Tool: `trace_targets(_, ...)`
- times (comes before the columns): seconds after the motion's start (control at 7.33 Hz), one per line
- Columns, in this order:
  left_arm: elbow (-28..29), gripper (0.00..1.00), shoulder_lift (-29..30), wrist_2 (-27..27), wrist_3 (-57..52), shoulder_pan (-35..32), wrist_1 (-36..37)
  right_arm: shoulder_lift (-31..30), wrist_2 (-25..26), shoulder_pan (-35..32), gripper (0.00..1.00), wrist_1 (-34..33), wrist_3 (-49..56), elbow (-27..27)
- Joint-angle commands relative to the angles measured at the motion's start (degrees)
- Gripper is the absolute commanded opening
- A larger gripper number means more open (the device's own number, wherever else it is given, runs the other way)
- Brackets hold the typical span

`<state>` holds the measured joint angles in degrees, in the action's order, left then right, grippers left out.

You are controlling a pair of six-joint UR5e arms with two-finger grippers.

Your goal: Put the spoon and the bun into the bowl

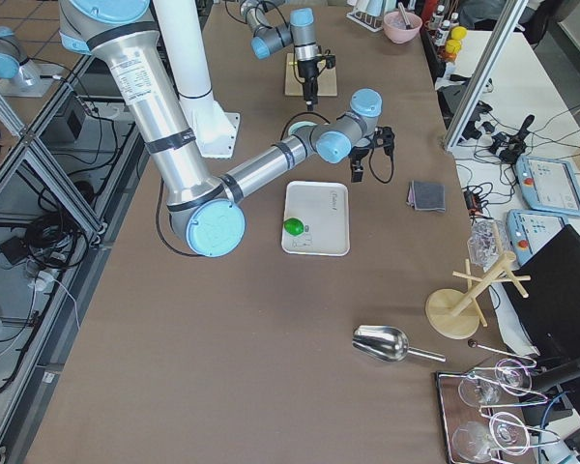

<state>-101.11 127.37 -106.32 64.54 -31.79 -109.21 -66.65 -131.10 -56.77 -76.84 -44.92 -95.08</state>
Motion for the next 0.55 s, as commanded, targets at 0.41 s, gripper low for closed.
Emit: trace_targets(0.41,-5.0,0.98,-23.7,-15.8,-43.1,-39.1,11.9,-17.3,-3.3,-15.4,1.00,0.4,27.3,0.3)
